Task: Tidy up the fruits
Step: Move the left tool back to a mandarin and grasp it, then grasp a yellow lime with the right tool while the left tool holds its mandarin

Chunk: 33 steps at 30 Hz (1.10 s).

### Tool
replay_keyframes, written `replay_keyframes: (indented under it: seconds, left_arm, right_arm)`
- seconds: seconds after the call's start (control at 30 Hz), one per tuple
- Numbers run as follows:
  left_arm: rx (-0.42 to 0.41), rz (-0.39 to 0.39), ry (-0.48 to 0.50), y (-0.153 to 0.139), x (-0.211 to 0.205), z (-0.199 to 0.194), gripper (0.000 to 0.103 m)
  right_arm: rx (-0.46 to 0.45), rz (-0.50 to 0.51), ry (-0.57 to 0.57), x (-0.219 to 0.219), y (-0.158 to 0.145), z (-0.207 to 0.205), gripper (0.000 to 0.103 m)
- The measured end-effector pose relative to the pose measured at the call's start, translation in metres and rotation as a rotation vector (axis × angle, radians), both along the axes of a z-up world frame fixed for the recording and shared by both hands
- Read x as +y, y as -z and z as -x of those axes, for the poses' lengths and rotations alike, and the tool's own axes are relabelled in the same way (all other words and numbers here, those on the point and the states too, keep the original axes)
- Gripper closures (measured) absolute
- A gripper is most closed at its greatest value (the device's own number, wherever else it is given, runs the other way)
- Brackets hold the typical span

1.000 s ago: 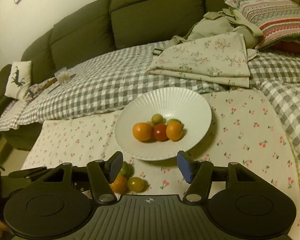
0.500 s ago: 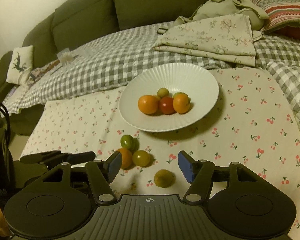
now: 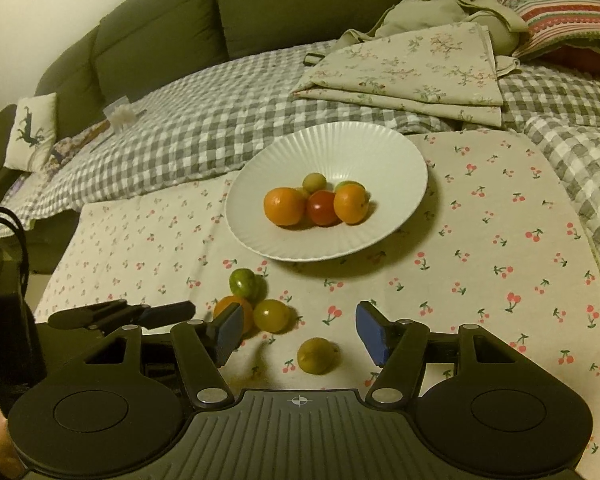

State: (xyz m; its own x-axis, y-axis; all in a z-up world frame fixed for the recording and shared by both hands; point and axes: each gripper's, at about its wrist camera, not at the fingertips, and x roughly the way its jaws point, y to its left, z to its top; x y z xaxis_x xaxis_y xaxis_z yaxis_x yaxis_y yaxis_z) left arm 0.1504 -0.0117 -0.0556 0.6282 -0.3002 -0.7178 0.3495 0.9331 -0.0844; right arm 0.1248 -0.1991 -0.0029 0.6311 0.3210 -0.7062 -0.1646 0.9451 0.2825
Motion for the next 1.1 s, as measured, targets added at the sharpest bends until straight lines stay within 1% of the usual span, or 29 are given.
replay_keyframes:
  seconds: [0.2, 0.27, 0.33, 0.37, 0.4, 0.43, 0.53, 0.73, 0.93, 1.1]
  left_arm:
    - [-0.006, 0.001, 0.014, 0.008, -0.002, -0.007, 0.046]
    - [-0.007, 0.005, 0.026, 0.010, -0.002, -0.009, 0.051]
    - [-0.013, 0.008, 0.041, 0.010, -0.004, -0.008, 0.060]
    - [-0.014, 0.011, 0.050, 0.010, -0.005, -0.008, 0.063]
    - [-0.014, 0.013, 0.058, 0.010, -0.006, -0.007, 0.069]
    - [-0.015, 0.013, 0.067, 0.010, -0.008, -0.007, 0.070]
    - [-0.019, 0.002, 0.065, 0.010, -0.009, -0.006, 0.071]
    - [0.031, 0.040, -0.022, 0.000, 0.007, -0.007, 0.071]
    - [0.054, 0.089, -0.092, -0.011, 0.021, -0.003, 0.071]
    - [0.058, 0.090, -0.118, -0.014, 0.025, -0.003, 0.071]
  right_arm:
    - [-0.005, -0.002, 0.003, 0.000, 0.002, -0.001, 0.042]
    - [-0.007, 0.000, 0.002, 0.000, 0.002, -0.001, 0.042]
    - [-0.005, 0.003, 0.001, 0.001, 0.004, -0.001, 0.044]
    - [-0.004, 0.005, 0.001, 0.001, 0.005, -0.002, 0.044]
    - [-0.002, 0.007, 0.001, 0.001, 0.006, -0.002, 0.044]
    - [-0.001, 0.009, 0.001, 0.001, 0.007, -0.003, 0.045]
    - [0.005, 0.017, 0.002, 0.002, 0.010, -0.003, 0.045]
    - [0.029, 0.044, -0.008, 0.005, 0.021, -0.007, 0.045]
    - [0.068, 0.097, -0.024, 0.013, 0.044, -0.011, 0.045]
    - [0.078, 0.131, -0.047, 0.023, 0.058, -0.013, 0.046]
